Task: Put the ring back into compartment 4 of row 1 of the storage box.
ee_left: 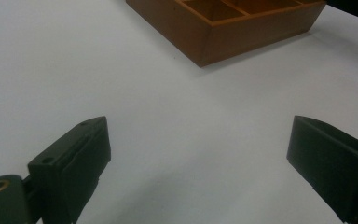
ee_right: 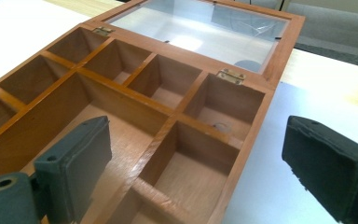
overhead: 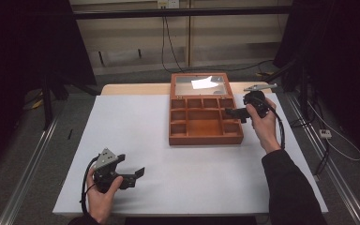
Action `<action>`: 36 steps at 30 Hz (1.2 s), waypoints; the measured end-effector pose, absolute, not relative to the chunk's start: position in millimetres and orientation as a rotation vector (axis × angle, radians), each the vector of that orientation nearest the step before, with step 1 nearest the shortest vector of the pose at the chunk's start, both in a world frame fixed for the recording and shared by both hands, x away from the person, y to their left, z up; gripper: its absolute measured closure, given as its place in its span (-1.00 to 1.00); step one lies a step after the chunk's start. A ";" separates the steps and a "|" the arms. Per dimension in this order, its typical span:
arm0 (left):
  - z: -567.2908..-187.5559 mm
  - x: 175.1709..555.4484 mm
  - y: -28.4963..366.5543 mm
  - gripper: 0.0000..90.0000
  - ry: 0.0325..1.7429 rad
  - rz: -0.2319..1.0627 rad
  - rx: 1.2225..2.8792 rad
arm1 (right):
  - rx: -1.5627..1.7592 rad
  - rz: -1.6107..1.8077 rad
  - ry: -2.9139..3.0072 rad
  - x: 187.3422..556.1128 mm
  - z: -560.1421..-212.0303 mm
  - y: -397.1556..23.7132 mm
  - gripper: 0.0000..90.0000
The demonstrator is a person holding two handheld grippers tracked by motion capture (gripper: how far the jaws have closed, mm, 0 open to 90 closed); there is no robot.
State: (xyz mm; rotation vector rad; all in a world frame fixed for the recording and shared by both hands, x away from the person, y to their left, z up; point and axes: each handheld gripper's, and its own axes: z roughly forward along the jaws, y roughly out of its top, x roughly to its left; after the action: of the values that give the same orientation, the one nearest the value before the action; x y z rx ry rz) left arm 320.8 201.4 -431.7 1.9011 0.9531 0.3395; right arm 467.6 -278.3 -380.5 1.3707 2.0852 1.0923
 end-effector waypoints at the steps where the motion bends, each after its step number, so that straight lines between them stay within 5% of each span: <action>1: -431.6 320.6 201.4 -0.87 0.954 0.339 1.899 | 1.366 1.094 2.081 465.4 -380.1 -278.1 -0.81; 36: -430.3 320.9 200.7 -0.88 0.945 0.325 1.886 | 1.301 1.128 2.018 388.1 -379.4 -278.8 -0.83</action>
State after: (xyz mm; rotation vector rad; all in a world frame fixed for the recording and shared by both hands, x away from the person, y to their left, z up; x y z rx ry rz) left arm 320.9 200.7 -430.3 1.8858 0.9446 0.3252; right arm 388.1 -278.8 -379.4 1.3006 2.0180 1.1283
